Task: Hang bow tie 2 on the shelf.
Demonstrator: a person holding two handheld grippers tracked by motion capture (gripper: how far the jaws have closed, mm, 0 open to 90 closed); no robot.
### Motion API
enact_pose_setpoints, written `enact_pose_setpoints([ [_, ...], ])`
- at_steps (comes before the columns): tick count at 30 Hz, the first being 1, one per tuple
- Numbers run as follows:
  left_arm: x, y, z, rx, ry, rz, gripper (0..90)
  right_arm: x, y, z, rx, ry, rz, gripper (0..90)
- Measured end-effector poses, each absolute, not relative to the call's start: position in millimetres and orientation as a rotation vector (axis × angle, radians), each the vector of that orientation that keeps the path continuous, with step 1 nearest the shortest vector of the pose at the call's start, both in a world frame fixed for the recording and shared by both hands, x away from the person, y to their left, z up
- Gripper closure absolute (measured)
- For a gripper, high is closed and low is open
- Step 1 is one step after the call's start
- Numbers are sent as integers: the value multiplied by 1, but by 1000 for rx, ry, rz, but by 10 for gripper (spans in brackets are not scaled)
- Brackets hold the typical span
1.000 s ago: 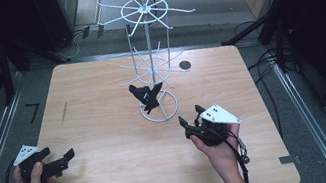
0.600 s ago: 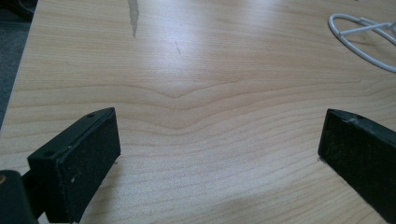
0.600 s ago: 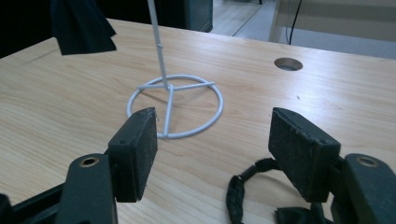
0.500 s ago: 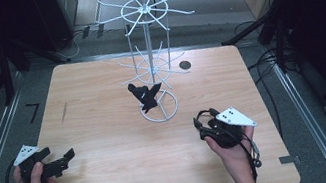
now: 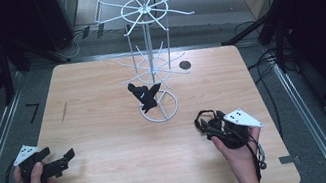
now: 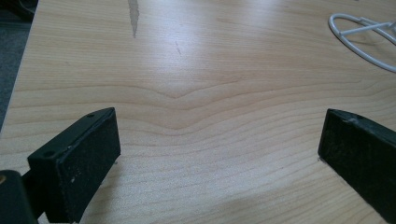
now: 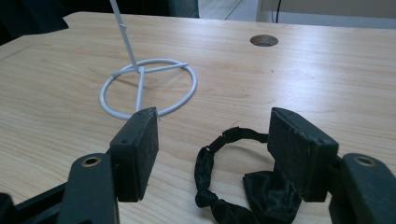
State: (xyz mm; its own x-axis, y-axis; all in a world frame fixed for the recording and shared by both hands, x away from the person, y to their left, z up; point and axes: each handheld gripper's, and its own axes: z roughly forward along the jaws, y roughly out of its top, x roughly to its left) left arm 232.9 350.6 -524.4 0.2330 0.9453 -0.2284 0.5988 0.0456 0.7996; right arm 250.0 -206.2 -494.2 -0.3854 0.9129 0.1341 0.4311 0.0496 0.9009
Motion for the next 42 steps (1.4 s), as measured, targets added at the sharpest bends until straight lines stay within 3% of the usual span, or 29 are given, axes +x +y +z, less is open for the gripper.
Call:
enact_pose_setpoints([
  [33,233,351,-525,1647,1466,503,0,260,-231,-533,1623,1929,1100,389],
  [42,233,351,-525,1646,1467,503,0,260,-229,-539,1623,1967,1079,450],
])
